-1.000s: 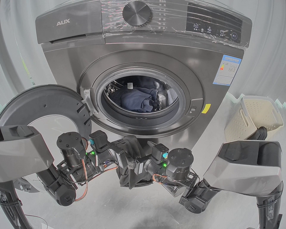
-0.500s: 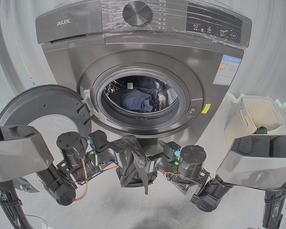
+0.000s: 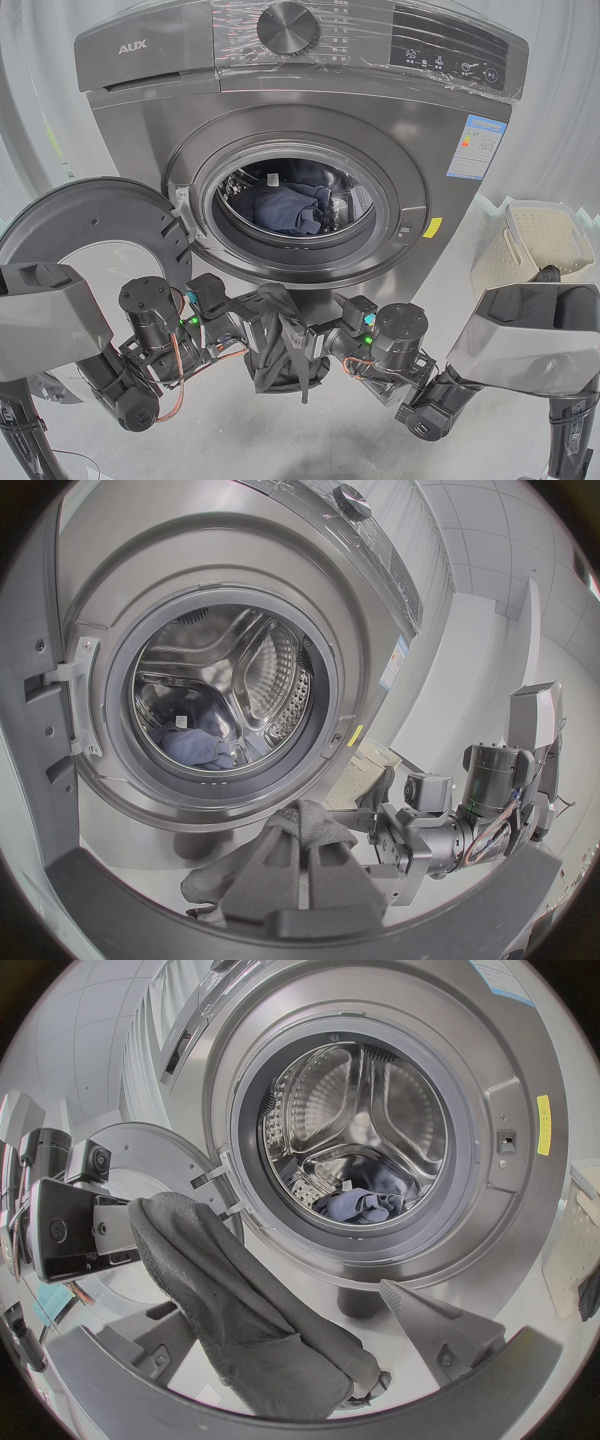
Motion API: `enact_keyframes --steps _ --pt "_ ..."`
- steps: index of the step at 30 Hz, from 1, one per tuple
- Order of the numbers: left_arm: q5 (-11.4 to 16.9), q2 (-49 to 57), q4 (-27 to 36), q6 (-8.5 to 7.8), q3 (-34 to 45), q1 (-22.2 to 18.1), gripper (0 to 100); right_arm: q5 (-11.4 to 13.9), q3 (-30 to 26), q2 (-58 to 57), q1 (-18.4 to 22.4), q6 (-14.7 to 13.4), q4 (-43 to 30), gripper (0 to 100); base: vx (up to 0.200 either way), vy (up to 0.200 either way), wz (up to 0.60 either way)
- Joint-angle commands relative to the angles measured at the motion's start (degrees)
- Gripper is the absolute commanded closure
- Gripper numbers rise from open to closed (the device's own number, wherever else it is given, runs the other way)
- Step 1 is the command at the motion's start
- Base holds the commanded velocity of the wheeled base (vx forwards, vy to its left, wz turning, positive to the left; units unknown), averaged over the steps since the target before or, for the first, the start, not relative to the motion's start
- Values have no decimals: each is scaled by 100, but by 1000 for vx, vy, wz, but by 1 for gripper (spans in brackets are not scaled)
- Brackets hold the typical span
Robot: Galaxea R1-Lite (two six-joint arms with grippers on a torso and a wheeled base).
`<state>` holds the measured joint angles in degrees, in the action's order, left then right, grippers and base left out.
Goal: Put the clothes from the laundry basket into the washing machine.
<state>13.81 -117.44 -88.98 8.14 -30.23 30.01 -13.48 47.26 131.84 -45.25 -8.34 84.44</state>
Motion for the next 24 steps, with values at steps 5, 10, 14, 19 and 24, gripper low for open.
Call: enact_keyframes --steps 5,10,14,19,24 --pt "-1 29 -5 3 17 13 100 12 196 175 -89 -1 2 0 0 0 0" --pt "-1 11 -5 3 17 5 100 12 222 175 -80 -19 11 100 0 0 0" --pt "-1 2 -5 3 26 5 100 12 160 61 -89 -27 11 100 0 0 0" --pt "7 -15 -5 3 44 -13 100 12 -33 -247 -159 -36 19 100 0 0 0" --pt "7 -86 -5 21 70 -4 100 21 -349 -704 -230 -36 11 100 0 0 0"
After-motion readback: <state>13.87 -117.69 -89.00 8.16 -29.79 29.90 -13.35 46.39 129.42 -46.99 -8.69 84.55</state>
